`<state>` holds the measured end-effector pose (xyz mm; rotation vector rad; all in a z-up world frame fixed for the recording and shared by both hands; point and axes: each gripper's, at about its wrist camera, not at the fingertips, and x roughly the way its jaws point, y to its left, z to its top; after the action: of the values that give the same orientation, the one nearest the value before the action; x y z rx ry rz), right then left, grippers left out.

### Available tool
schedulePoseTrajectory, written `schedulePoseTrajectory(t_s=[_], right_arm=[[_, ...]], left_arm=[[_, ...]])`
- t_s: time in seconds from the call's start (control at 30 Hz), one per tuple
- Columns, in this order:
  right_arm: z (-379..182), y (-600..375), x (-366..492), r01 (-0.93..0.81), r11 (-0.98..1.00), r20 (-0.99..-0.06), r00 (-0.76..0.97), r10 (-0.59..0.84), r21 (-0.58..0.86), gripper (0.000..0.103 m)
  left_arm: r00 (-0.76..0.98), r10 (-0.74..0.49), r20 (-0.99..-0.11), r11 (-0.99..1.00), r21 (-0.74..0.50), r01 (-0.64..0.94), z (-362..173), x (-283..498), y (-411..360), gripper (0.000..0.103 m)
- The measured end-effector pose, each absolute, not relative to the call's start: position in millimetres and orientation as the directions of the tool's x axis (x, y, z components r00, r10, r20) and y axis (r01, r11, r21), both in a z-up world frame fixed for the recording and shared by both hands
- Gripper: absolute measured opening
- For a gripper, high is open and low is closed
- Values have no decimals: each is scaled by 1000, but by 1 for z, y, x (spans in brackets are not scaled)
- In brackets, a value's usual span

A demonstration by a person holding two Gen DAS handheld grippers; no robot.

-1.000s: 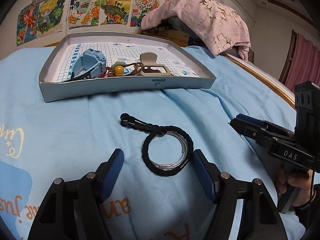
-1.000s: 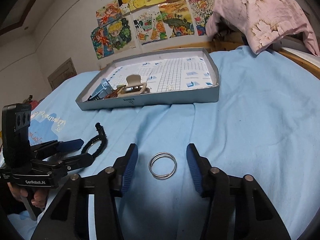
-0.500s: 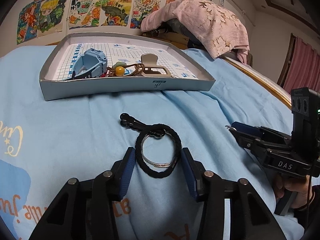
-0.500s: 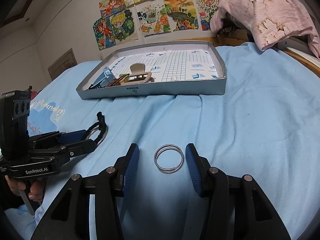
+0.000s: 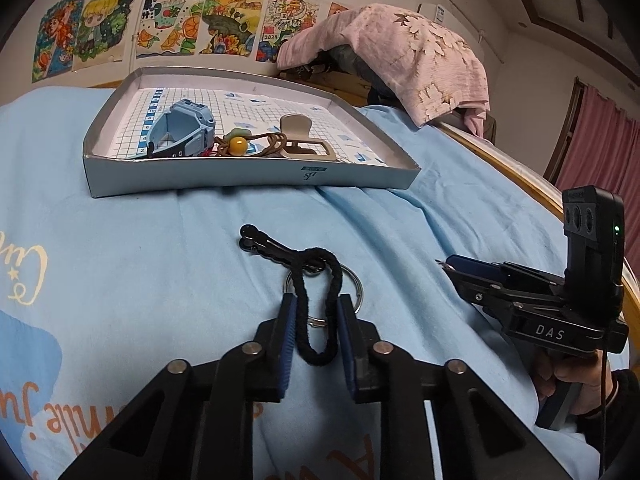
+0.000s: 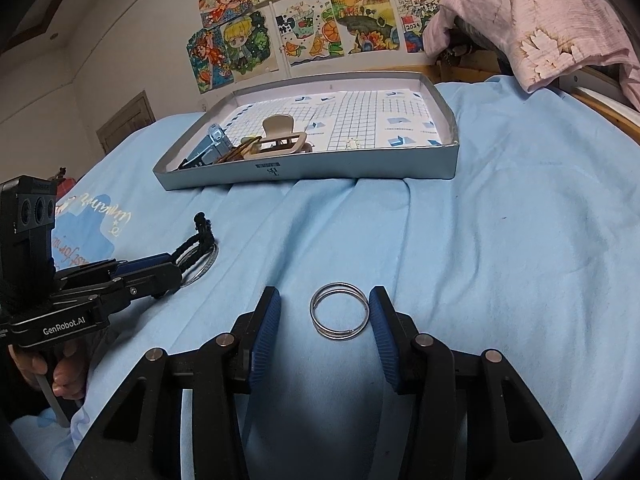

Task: Organize jewelry
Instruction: 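Grasp the black cord loop with the left tool while the right tool grasps the silver double ring, then carry the black cord and double ring into the tray and open both tools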

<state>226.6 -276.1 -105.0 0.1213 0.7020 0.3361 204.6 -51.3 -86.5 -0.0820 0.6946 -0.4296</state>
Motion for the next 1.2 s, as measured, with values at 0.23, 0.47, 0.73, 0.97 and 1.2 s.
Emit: schedulePoseTrajectory(t_s=[0.23,0.47,0.73,0.97,1.2], right_arm=[[-107,-272,227,-293,927,-615,693,376,236,37],[-107,-267,225,-343,902,-601,673,430,262,26],[-110,-264,223,-354,892,-613,648,451,282,27],[-111,-261,217,-343,901,-627,648,432,266,26],[-105,-268,213,-346,897,-587,679,441,275,26]], left_arm=[[676,-428,-600,900,-213,380,-86,201,-53,11],[656,-477,-585,875,-247,416,-86,200,-53,6],[636,-489,-597,867,-253,429,-88,201,-55,6],[648,-486,-586,868,-238,436,-84,196,-55,6],[677,-504,-536,862,-259,436,-77,192,-47,6]])
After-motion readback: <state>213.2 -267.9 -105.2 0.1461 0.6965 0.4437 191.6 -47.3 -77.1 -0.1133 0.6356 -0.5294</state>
